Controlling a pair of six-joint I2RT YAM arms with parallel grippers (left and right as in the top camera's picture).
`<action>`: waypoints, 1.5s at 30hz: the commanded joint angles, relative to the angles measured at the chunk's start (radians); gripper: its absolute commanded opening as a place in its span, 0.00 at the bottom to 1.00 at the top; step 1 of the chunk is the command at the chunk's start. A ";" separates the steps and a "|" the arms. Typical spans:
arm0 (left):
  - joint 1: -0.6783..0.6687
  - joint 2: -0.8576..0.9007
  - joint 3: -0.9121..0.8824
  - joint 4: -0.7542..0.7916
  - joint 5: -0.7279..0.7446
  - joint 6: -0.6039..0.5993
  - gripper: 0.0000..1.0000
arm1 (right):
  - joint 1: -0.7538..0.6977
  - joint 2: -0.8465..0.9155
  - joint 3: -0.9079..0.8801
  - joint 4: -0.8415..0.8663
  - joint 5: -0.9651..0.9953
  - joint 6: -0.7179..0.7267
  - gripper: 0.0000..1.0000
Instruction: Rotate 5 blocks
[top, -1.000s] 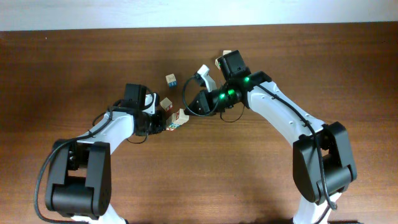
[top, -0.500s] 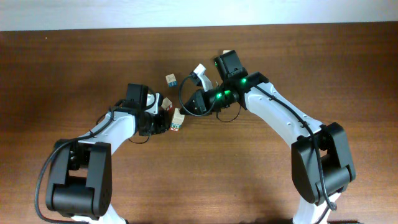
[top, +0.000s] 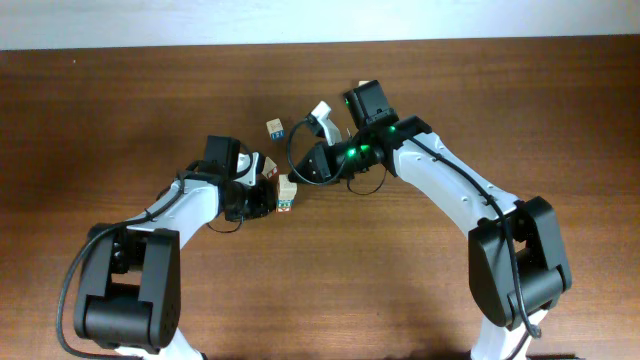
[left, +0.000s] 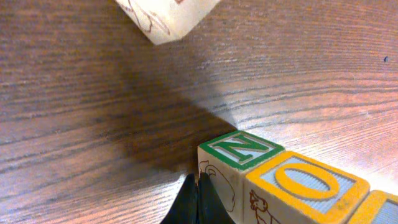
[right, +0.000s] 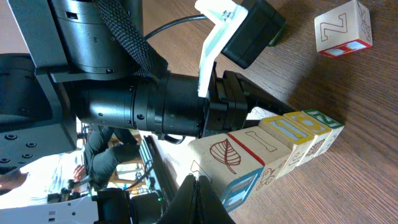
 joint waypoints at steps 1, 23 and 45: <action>-0.019 -0.001 0.007 -0.011 0.069 -0.002 0.00 | 0.018 0.036 -0.020 -0.012 0.129 0.005 0.04; -0.011 -0.002 0.008 -0.025 0.010 -0.003 0.00 | 0.037 0.037 -0.020 0.040 0.159 0.062 0.04; 0.102 -0.002 0.008 -0.025 -0.011 -0.002 0.00 | 0.037 0.035 0.055 -0.026 0.101 0.064 0.04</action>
